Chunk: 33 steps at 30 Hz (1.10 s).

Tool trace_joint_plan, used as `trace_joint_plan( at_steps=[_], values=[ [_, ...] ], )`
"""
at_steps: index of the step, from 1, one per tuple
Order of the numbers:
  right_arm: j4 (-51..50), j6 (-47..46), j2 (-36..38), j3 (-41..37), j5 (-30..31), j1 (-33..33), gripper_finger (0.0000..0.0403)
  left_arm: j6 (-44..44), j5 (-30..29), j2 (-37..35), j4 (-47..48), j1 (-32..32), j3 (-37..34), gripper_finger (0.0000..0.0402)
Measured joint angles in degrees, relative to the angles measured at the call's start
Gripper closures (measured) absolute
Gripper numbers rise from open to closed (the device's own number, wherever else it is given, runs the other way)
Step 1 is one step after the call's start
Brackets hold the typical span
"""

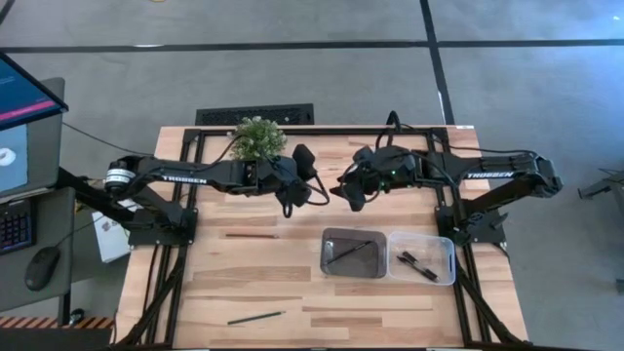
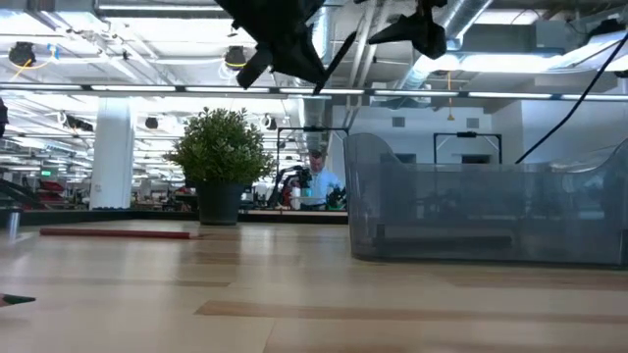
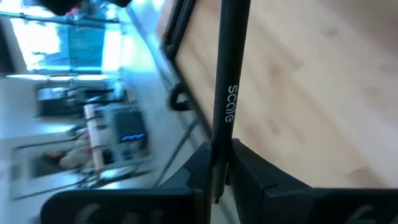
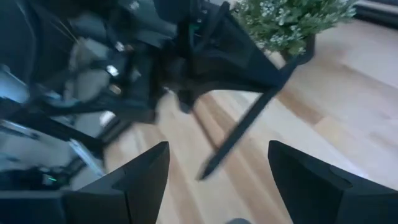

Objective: Sort pens & pencils
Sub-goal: Put the black pen into the transparent bin

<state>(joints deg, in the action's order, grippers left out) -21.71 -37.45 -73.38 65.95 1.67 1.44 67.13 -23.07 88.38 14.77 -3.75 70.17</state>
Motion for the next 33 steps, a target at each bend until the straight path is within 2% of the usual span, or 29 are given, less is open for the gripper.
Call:
trace_joint_plan(
  at_steps=[5,13,33],
  values=[
    [-0.78,-3.08,0.0,0.04,-0.32,0.71,0.0107,6.05,-4.34,1.5,-4.94,0.32,0.06,0.0374],
    [-1.16,-3.07,-0.02,0.02,-0.15,3.07,0.0107,9.93,-9.09,1.88,-9.45,0.87,0.15,0.0374],
    [2.03,-3.08,-0.02,0.02,-1.84,4.05,0.0114,19.23,-8.74,1.86,-18.43,1.25,0.15,0.0374]
  ],
)
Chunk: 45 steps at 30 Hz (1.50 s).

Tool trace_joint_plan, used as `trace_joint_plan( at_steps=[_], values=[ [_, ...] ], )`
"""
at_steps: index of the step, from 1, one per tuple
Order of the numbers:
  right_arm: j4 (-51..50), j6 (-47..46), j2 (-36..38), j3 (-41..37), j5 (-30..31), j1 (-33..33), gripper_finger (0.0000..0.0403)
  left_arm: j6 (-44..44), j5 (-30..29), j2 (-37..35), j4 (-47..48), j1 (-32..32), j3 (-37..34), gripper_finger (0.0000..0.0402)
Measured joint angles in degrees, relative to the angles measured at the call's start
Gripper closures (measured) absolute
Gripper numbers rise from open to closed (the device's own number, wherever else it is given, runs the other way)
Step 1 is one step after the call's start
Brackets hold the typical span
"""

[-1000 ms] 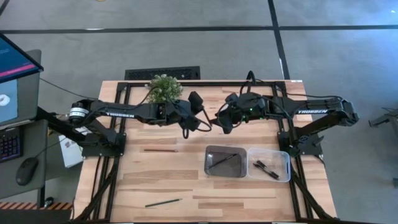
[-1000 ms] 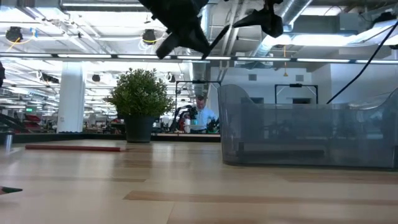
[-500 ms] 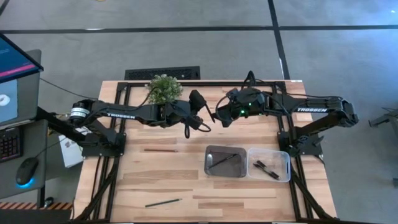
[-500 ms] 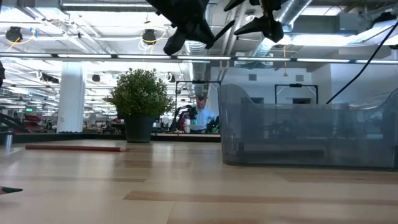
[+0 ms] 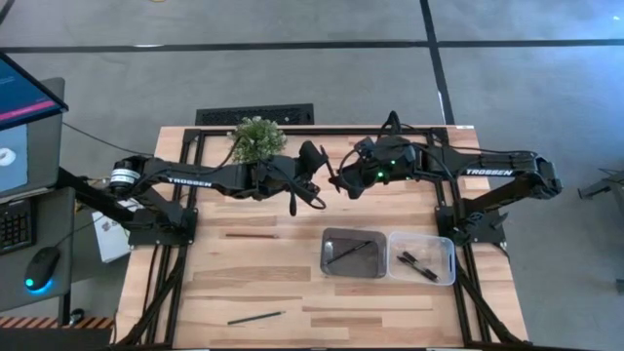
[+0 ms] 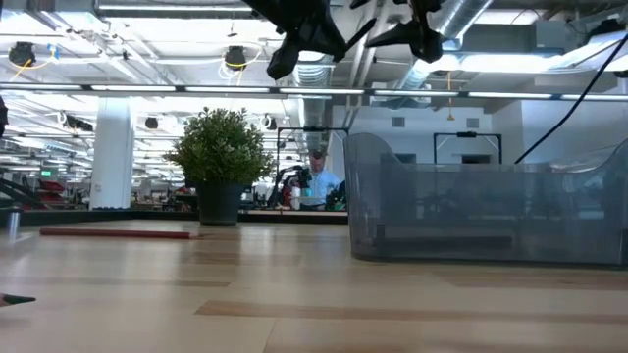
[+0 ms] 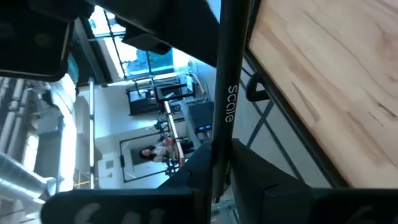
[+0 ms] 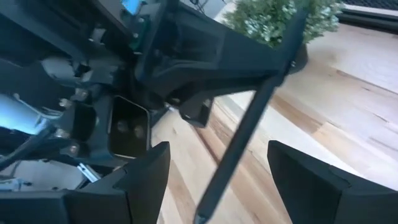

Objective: Sort pens & pencils
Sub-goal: Put the black pen into the transparent bin

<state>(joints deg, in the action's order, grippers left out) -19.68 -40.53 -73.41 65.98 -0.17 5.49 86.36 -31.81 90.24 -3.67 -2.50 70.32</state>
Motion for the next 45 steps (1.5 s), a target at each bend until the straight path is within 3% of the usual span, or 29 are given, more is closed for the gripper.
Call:
trace_joint_plan(
  at_steps=[13,28,45],
  values=[
    [0.91,0.5,0.0,0.0,-1.5,-0.61,0.0168,2.2,1.06,0.0,-3.76,0.0,0.01,0.0374],
    [-0.02,0.0,-0.04,-0.07,-1.15,-0.48,0.0314,3.97,0.38,-0.17,-3.78,0.02,0.02,0.0374],
    [-1.64,0.68,-0.04,-0.11,-1.28,-0.04,0.0326,1.81,0.11,-0.09,-3.54,0.04,0.07,0.0346]
  ],
)
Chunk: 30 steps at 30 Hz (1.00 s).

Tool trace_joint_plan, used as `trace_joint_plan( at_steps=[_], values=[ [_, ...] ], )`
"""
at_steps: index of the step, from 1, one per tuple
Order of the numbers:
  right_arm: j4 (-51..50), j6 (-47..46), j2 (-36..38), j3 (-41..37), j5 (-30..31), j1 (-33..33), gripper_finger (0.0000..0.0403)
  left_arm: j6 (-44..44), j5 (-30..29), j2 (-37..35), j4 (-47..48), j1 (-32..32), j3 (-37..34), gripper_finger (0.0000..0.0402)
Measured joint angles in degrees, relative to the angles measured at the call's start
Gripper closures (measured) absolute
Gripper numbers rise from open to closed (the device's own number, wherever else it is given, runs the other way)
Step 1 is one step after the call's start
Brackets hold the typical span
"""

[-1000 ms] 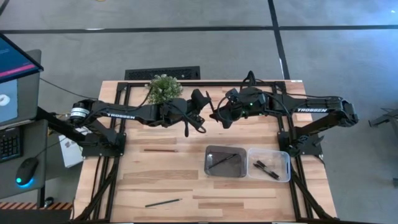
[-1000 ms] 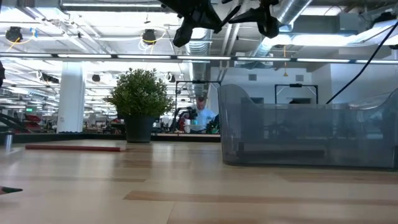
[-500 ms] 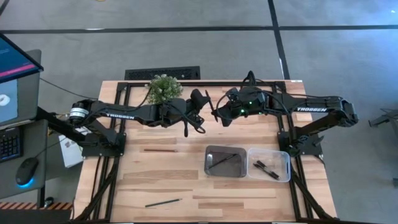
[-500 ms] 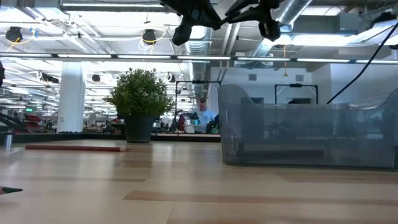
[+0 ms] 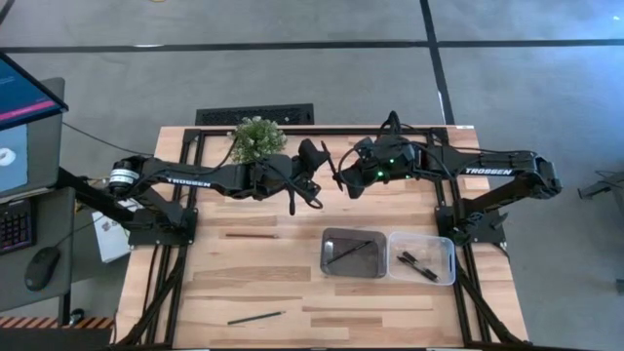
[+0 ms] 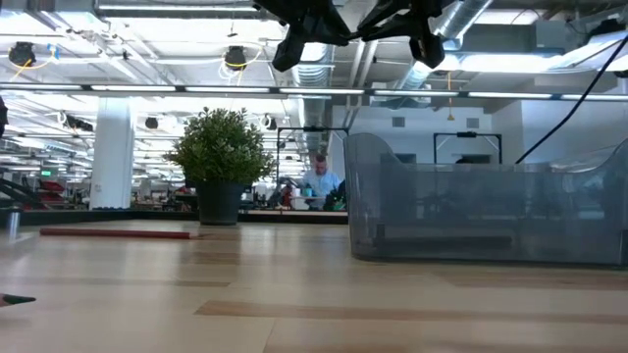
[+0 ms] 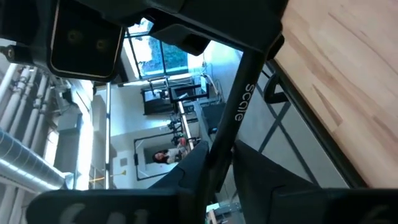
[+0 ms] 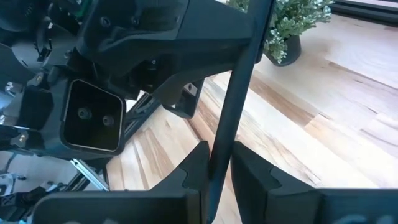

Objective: Sort pens & pencils
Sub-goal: Put the black pen into the transparent bin

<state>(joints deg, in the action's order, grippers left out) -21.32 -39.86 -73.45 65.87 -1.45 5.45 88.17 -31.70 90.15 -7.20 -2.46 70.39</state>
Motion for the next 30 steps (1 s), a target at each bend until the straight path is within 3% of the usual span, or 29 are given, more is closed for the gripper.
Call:
trace_joint_plan(
  at_steps=[10,18,25,30],
  values=[
    [0.48,1.32,0.07,0.17,-1.01,-0.2,0.0332,-1.15,-0.61,0.26,0.83,-0.07,-0.11,0.0295],
    [-4.73,1.93,0.07,0.17,-0.42,1.52,0.0339,-6.16,-8.06,-0.64,3.0,-0.15,-0.11,0.0267],
    [-12.75,3.09,0.02,0.17,-0.09,2.58,0.0338,-15.16,-8.01,-6.37,11.6,-1.24,-0.07,0.0267],
    [-27.6,3.95,0.04,0.15,-0.02,2.25,0.0338,-25.9,-5.94,-11.45,21.13,-3.47,-0.04,0.0267]
  ],
)
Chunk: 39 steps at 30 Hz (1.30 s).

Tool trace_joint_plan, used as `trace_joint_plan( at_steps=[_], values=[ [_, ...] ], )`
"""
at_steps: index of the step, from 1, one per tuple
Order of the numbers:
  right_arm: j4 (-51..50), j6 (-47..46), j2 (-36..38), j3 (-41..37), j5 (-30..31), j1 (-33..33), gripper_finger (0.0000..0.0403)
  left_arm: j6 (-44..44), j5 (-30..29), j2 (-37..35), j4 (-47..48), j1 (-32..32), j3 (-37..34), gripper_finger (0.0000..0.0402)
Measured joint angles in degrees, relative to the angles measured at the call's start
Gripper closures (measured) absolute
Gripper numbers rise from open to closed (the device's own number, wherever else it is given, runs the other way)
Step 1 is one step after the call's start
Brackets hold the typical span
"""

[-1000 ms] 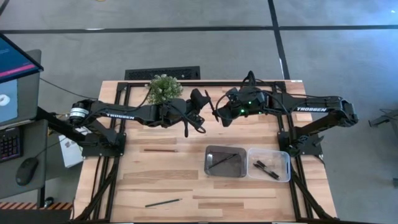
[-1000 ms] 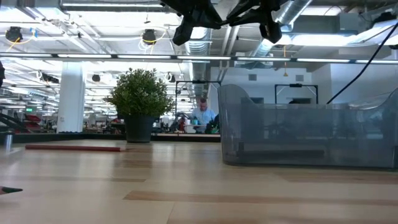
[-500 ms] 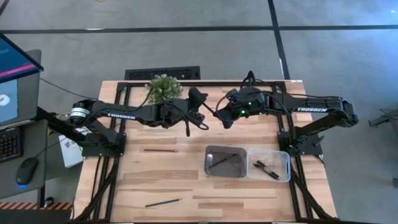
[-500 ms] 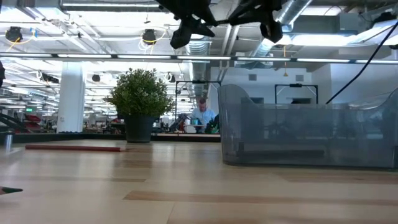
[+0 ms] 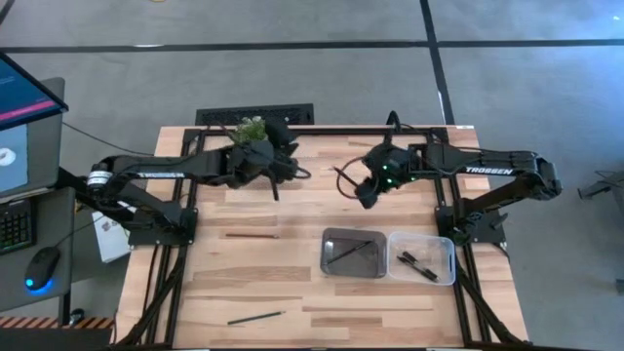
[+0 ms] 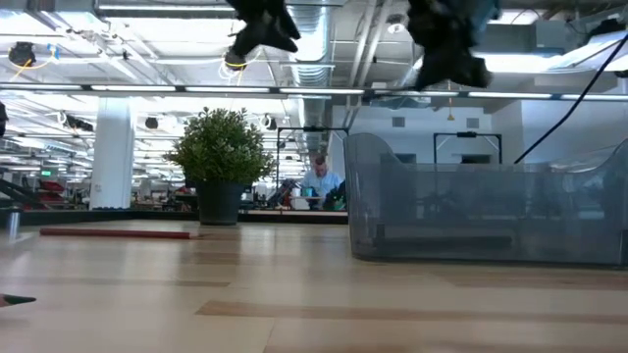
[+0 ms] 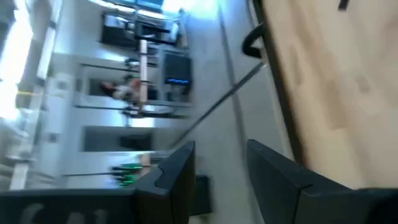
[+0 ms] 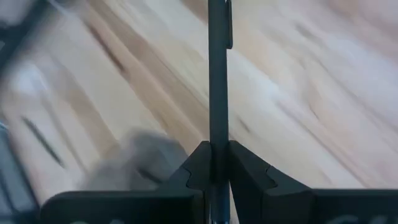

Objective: Sort pens & pencils
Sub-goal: Put the black pen into the transparent bin

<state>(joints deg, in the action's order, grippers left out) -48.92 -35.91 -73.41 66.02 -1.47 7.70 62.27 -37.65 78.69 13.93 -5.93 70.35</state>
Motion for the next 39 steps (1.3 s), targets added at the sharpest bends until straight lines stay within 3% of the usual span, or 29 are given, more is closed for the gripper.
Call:
trace_joint_plan(
  at_steps=[10,16,25,39],
  values=[
    [-15.19,-2.7,2.05,-0.04,1.31,-8.76,0.0338,-21.06,10.21,-4.43,18.62,-4.03,-0.03,0.0267],
    [-18.45,-9.27,7.28,-1.61,6.99,-18.78,0.0338,-26.6,16.85,-4.46,21.02,-5.6,-1.3,0.0267],
    [-18.33,-27.19,15.52,-10.16,12.07,-36.42,0.0338,-27.65,19.47,-4.46,17.21,-5.97,-2.8,0.0267],
    [-17.42,-61.6,16.37,-19.45,16.49,-62.05,0.0338,-33.02,22.07,-4.46,14.89,-5.97,-2.8,0.0267]
  ],
)
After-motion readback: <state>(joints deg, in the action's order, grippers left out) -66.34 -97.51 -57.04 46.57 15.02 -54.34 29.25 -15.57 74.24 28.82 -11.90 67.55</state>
